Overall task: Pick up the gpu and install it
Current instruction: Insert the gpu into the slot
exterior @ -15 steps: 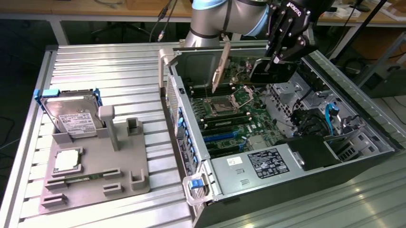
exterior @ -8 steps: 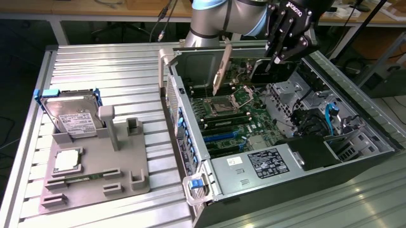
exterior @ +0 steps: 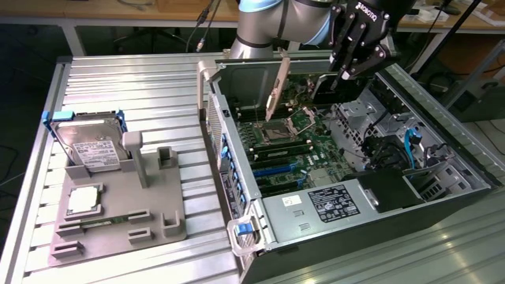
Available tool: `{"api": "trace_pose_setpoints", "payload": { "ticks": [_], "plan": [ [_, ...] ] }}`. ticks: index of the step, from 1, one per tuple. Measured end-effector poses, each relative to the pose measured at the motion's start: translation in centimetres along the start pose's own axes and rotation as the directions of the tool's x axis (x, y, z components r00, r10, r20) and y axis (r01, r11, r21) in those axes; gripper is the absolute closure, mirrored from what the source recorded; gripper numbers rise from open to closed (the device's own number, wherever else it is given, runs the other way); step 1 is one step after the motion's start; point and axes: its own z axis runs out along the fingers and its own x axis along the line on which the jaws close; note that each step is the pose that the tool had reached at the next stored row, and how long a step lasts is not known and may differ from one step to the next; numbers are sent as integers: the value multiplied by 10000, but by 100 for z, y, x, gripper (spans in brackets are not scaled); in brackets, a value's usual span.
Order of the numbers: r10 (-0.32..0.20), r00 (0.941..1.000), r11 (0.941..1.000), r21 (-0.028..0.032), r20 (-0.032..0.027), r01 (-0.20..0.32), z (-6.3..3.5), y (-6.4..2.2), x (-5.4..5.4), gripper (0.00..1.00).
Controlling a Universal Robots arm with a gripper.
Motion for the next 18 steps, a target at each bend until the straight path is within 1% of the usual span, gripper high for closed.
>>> {"api": "trace_pose_setpoints", "payload": {
  "ticks": [9,18],
  "plan": [
    [-3,10000,10000,0,-2,3,13,-1,0,73],
    [-36,10000,10000,-1,-2,36,124,-6,3,73]
  ]
}}
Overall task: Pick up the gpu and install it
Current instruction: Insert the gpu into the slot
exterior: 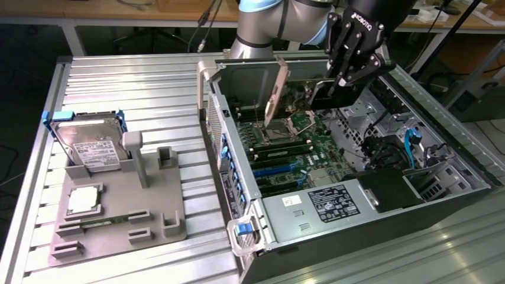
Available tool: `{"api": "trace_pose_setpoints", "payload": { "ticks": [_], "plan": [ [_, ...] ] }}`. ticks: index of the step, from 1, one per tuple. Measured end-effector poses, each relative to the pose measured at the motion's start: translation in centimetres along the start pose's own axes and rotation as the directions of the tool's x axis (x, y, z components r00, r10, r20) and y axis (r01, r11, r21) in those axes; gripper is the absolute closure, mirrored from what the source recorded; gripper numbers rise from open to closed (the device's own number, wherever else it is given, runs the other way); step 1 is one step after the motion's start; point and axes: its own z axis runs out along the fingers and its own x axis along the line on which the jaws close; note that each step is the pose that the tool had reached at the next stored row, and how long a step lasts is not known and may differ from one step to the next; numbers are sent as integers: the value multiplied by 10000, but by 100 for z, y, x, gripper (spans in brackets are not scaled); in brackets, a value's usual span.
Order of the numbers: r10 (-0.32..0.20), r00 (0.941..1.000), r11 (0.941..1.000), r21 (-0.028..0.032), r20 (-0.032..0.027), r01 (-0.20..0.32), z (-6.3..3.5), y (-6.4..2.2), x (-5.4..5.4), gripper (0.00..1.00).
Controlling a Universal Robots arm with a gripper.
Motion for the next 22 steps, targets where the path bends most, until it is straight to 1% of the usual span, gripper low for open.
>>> {"api": "trace_pose_setpoints", "payload": {
  "ticks": [11,14,22],
  "plan": [
    [-9,10000,10000,0,-1,9,115,-5,2,73],
    [-13,10000,10000,0,-1,13,161,-8,3,73],
    [-16,10000,10000,0,-1,16,231,-11,4,73]
  ]
}}
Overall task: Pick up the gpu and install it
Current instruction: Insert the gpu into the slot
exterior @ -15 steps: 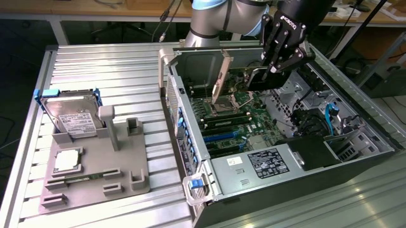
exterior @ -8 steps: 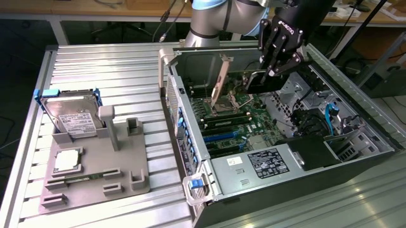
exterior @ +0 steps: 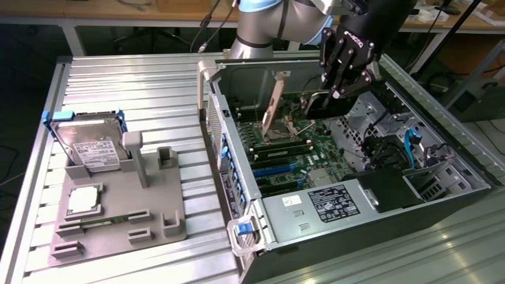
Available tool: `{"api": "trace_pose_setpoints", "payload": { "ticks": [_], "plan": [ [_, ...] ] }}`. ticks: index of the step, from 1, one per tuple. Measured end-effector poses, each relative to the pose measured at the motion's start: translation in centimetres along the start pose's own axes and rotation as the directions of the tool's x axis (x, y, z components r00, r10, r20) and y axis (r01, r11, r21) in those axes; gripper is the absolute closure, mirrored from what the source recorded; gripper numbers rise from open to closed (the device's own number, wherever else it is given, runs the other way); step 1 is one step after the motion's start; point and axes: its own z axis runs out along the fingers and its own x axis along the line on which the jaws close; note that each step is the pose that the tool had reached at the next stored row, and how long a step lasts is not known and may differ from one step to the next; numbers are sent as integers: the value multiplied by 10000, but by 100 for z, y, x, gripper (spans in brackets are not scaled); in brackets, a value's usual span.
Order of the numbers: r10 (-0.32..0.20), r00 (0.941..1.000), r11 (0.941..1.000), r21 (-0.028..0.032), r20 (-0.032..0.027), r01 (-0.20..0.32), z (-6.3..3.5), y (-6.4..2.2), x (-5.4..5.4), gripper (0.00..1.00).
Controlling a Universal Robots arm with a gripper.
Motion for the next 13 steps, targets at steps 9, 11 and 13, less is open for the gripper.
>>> {"api": "trace_pose_setpoints", "payload": {
  "ticks": [9,11,13],
  "plan": [
    [-1,10000,10000,0,1,1,39,-2,1,73],
    [-1,10000,10000,0,1,1,46,-2,1,73],
    [0,10000,10000,0,1,0,51,-2,1,73]
  ]
}}
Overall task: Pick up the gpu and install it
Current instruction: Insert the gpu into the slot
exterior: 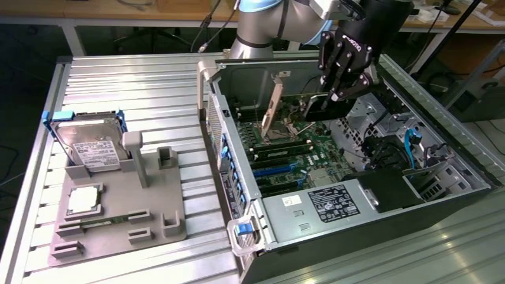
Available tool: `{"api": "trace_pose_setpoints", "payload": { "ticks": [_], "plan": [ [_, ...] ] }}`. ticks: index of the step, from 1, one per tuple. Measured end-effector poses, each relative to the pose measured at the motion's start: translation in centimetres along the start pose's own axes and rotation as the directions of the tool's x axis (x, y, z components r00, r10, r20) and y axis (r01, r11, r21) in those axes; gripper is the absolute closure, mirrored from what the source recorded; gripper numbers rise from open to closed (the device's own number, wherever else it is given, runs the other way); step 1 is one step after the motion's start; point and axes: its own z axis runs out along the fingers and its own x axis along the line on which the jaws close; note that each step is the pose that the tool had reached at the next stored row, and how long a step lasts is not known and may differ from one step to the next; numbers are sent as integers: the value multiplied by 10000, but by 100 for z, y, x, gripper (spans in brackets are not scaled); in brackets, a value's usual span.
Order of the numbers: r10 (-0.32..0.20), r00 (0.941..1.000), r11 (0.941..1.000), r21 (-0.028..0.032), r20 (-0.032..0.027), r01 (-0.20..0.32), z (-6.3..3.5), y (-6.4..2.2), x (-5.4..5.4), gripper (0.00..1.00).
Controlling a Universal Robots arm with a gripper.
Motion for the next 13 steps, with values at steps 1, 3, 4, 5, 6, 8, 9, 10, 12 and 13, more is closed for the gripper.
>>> {"api": "trace_pose_setpoints", "payload": {
  "ticks": [1,3,4,5,6,8,9,10,12,13],
  "plan": [
    [0,10000,10000,0,0,0,3,0,0,73],
    [0,10000,10000,0,0,0,7,0,0,73],
    [0,10000,10000,0,0,0,9,-1,0,73],
    [0,10000,10000,0,0,0,11,-1,0,73],
    [0,10000,10000,0,0,0,13,-1,0,73],
    [0,10000,10000,0,1,0,16,-1,0,73],
    [0,10000,10000,0,1,0,18,-1,0,73],
    [0,10000,10000,0,1,0,20,-1,0,73],
    [0,10000,10000,0,1,0,24,-1,0,73],
    [0,10000,10000,0,1,0,26,-1,1,73]
  ]
}}
